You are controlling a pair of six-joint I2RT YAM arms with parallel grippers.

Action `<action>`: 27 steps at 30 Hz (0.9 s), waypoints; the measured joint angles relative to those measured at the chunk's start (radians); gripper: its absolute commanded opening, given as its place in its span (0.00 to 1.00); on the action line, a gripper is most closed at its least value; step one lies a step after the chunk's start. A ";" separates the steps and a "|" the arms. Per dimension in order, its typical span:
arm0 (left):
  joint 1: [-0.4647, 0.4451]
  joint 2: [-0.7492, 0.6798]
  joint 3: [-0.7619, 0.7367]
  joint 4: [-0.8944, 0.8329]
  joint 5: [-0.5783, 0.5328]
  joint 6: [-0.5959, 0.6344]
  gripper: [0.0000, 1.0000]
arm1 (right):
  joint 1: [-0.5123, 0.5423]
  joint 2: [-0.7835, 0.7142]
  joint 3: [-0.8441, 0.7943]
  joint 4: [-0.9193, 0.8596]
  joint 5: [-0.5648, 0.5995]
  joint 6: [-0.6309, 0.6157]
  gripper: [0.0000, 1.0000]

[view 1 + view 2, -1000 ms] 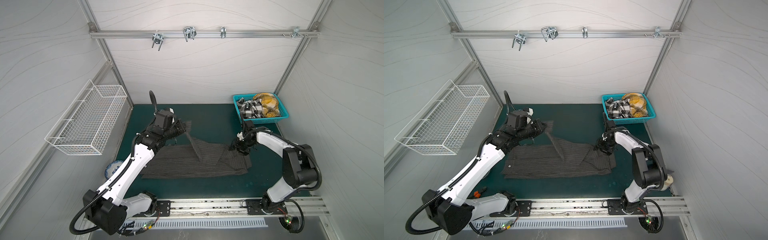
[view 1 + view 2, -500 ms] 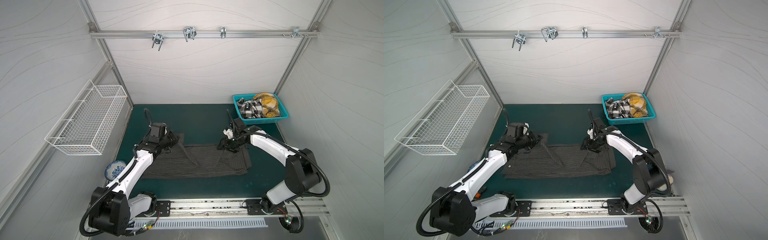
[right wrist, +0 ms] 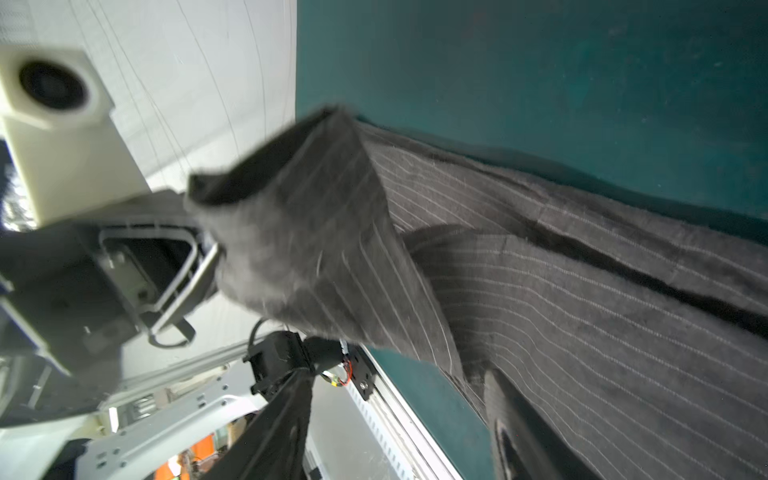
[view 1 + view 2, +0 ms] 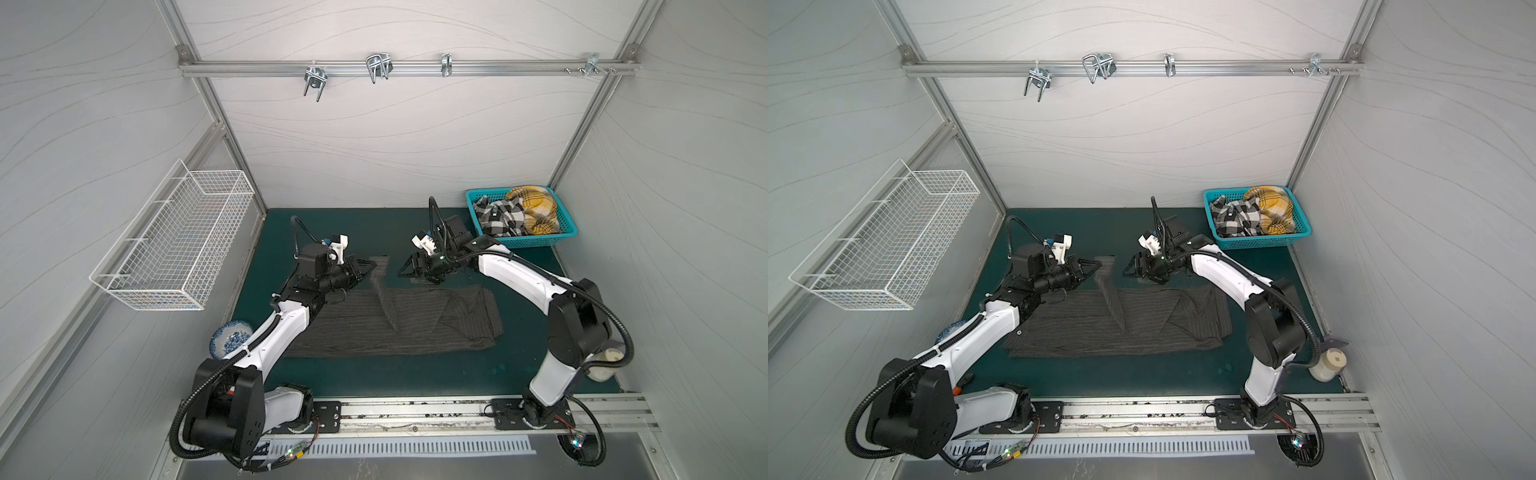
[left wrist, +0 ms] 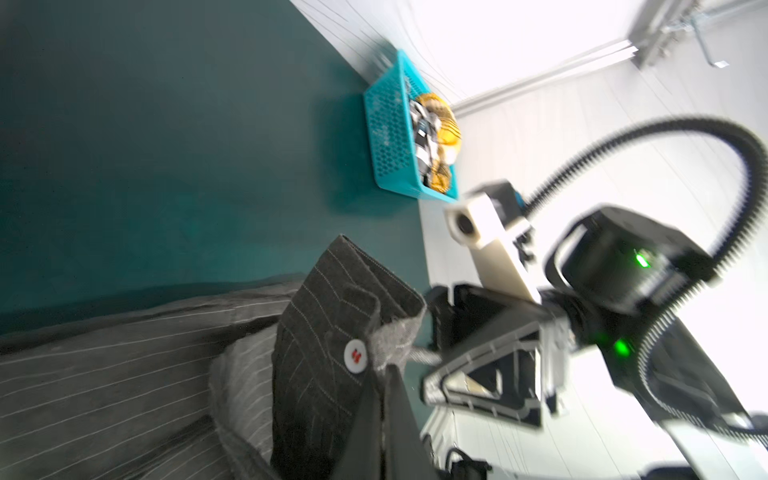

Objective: Fold and stack the long sleeve shirts

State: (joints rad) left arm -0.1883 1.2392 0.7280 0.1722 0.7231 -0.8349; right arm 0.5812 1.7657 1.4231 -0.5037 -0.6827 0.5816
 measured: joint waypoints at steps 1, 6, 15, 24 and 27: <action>0.000 0.004 0.003 0.000 0.018 0.011 0.00 | -0.015 0.009 0.010 0.009 -0.013 0.013 0.68; 0.000 0.028 0.010 0.033 0.106 0.023 0.00 | -0.077 0.040 0.055 0.044 -0.091 0.050 0.71; 0.000 0.099 0.080 0.116 0.301 -0.008 0.00 | -0.068 0.033 0.041 0.193 -0.270 0.008 0.79; 0.000 0.100 0.142 0.105 0.388 0.037 0.00 | -0.071 0.065 0.104 0.181 -0.299 -0.011 0.31; 0.000 0.101 0.142 0.090 0.393 0.050 0.00 | -0.072 0.065 0.102 0.174 -0.295 -0.019 0.14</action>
State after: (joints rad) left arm -0.1879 1.3399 0.8696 0.2626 1.1156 -0.7849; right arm 0.5091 1.8305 1.5249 -0.3298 -0.9775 0.5625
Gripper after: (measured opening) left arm 0.047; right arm 0.200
